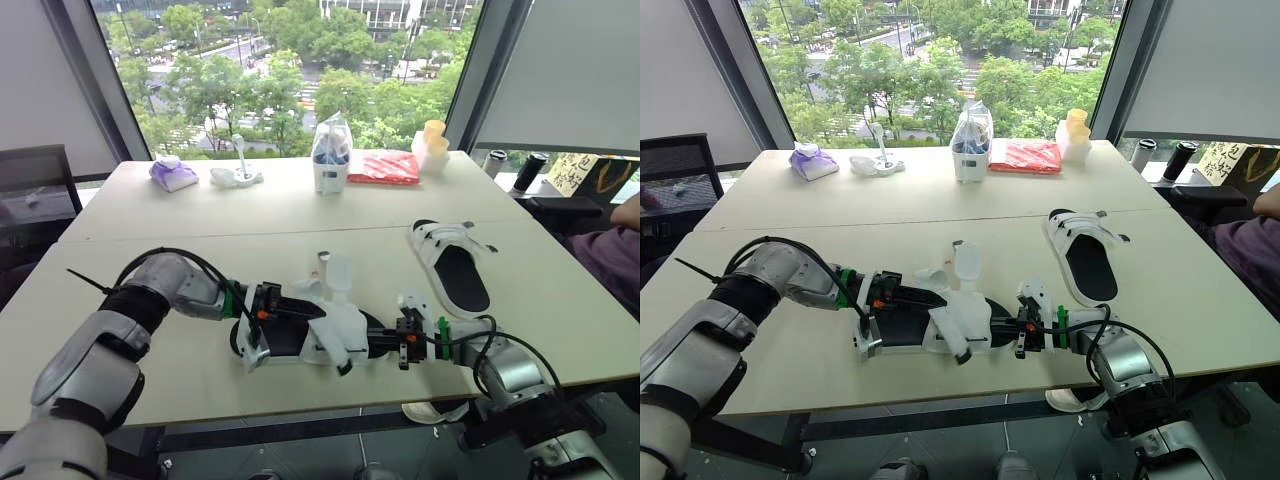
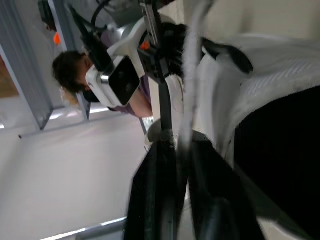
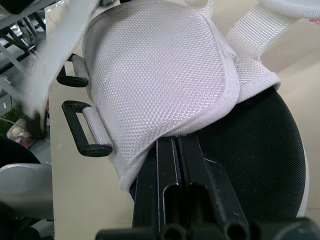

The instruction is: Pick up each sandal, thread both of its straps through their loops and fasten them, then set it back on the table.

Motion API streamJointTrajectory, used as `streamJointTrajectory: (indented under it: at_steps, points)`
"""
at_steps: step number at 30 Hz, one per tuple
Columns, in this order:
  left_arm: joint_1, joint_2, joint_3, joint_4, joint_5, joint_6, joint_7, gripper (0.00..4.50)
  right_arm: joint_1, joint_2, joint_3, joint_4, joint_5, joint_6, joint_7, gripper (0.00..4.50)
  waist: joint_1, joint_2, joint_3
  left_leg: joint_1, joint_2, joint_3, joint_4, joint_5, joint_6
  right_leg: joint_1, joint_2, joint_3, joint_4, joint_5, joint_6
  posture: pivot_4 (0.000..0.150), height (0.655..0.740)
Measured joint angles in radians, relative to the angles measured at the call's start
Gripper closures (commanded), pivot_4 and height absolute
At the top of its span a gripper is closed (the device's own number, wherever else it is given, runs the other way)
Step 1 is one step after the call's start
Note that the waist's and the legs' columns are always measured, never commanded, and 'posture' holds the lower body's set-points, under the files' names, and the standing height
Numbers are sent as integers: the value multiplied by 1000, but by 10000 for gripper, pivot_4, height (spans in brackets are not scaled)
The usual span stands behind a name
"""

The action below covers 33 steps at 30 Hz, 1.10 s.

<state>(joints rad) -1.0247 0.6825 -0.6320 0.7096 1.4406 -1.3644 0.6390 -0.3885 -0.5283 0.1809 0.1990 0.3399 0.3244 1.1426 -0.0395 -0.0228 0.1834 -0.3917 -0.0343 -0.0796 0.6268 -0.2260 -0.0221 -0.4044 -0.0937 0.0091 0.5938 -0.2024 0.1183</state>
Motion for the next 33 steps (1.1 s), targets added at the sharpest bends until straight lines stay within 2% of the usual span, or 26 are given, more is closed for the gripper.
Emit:
streamJointTrajectory:
  at_steps: [5, 8, 10, 13, 15, 16, 17, 19, 21, 24, 27, 29, 31, 33]
  points:
    - [-16, 6, -24, 59, -47, 20, 58, 498, -1, 1, 4, 0, 0, -4, 0, 45000, -2, 0, 0, -1, 5, 1, 0, 0, 0, 1, -6, -15, -4, 0, 0, 1500, 7400]
    - [-14, 21, -18, 115, -160, -1, -12, 498, -5, 3, 10, 0, 0, -5, 0, 45000, -2, 0, 0, -1, 10, 3, 0, 0, 0, 1, -6, -21, -7, 0, 0, 1500, 7400]
    - [3, 37, -5, 176, -288, -23, -108, 498, -7, 5, 14, 1, 0, -6, 3, 45000, -3, 1, 0, -1, 13, 4, 0, 0, 0, 0, -8, -26, -8, 2, -3, 1500, 7400]
    - [70, 60, 19, 270, -595, -39, -334, 498, -14, 5, 20, 5, 0, -8, 10, 45000, -3, 1, 0, -1, 14, 7, -1, 0, 0, -2, -20, -45, -8, 5, -8, 1500, 7400]
    - [143, 101, 16, 213, -805, 17, -505, 498, -19, 5, 24, 9, 0, -11, 15, 45000, -3, 1, 0, 0, 15, 10, -3, 0, 0, -3, -27, -52, -8, 6, -9, 1500, 7400]
    - [229, 140, 20, 92, -1032, 150, -671, 498, -20, 6, 28, 9, 0, -14, 16, 45000, -6, 1, 0, 0, 16, 12, -4, 0, 0, -4, -29, -53, -8, 7, -10, 1500, 7400]
    - [289, 160, 24, 2, -1193, 275, -787, 498, -19, 7, 29, 11, 0, -17, 20, 45000, -3, 2, 0, 0, 17, 13, -5, 0, 0, -4, -30, -55, -8, 7, -11, 1500, 7400]
    - [455, 222, 69, -339, -1668, 726, -1024, 498, -23, 7, 31, 15, 0, -22, 24, 45000, -6, 2, 1, -1, 19, 13, -5, 0, -1, -5, -34, -56, -9, 8, -12, 1500, 7400]
    - [558, 298, 157, -641, -2081, 1152, -1110, 498, -26, 7, 31, 21, 0, -25, 27, 45000, -5, 2, 1, -2, 21, 12, -5, -1, -1, -5, -35, -59, -9, 8, -12, 1500, 7400]
    - [686, 370, 334, -932, -2485, 1493, -1091, 498, -33, 8, 34, 29, 0, -26, 28, 45000, -6, 10, 0, -3, 27, 12, -7, -1, -1, -3, -31, -65, -18, 8, -12, 1500, 7400]
    - [857, 364, 435, -1129, -2700, 1667, -1041, 498, -40, 9, 43, 34, 0, -27, 30, 45000, -7, 20, -3, -4, 30, 14, -13, -1, -1, -2, -24, -67, -31, 8, -12, 1500, 7400]
    - [980, 351, 469, -1204, -2746, 1732, -1024, 498, -42, 10, 46, 36, 0, -27, 34, 45000, -6, 21, -3, -3, 30, 19, -13, -1, -1, -3, -25, -70, -33, 8, -12, 1500, 7400]
    - [1094, 351, 481, -1252, -2717, 1771, -1034, 498, -40, 9, 48, 38, 0, -27, 44, 45000, -4, 20, -4, -2, 30, 22, -13, -1, -1, -4, -25, -71, -33, 8, -12, 1500, 7400]
    - [1186, 343, 482, -1272, -2625, 1787, -1059, 498, -38, 6, 47, 38, 0, -27, 48, 45000, -3, 20, -4, -2, 30, 23, -12, -1, -2, -7, -25, -71, -36, 9, -14, 1500, 7400]
